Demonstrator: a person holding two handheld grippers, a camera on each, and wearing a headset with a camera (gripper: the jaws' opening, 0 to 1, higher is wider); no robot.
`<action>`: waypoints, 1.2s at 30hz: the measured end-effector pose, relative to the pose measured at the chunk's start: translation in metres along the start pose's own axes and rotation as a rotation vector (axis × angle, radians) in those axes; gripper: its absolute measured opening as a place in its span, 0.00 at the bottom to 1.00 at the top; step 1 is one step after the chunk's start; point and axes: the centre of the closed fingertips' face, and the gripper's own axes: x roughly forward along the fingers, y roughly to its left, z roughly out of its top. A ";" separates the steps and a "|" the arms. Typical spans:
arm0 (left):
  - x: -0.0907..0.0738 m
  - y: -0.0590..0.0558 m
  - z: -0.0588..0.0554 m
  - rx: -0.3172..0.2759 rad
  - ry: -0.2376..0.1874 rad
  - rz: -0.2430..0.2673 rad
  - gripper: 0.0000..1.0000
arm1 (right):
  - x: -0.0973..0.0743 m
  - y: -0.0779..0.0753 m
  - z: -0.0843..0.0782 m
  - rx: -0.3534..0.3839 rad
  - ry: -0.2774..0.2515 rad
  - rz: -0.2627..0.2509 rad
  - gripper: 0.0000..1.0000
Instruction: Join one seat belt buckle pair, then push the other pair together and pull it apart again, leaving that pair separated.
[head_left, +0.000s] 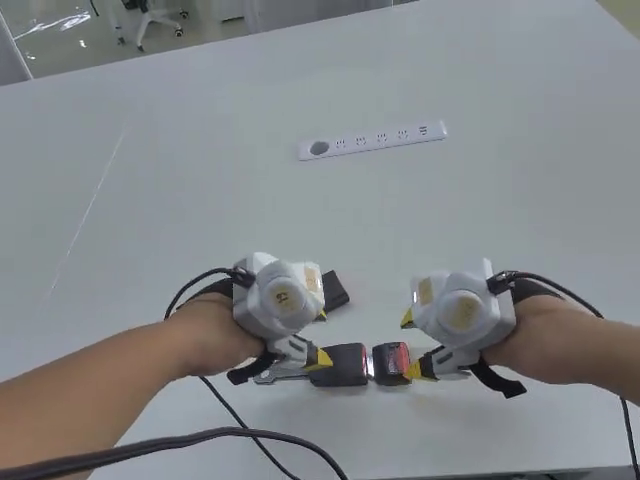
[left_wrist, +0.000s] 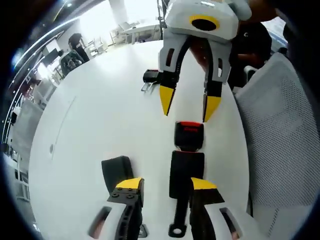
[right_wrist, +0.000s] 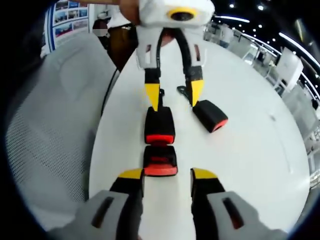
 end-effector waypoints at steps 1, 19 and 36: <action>0.000 0.009 -0.002 -0.026 0.002 0.019 0.39 | -0.003 -0.003 -0.002 0.002 0.000 -0.007 0.36; 0.018 0.071 -0.018 -0.079 0.053 0.086 0.50 | -0.065 -0.077 -0.090 0.095 0.119 -0.169 0.36; 0.037 0.065 -0.037 -0.046 0.156 0.014 0.34 | -0.055 -0.087 -0.120 0.200 0.076 -0.150 0.33</action>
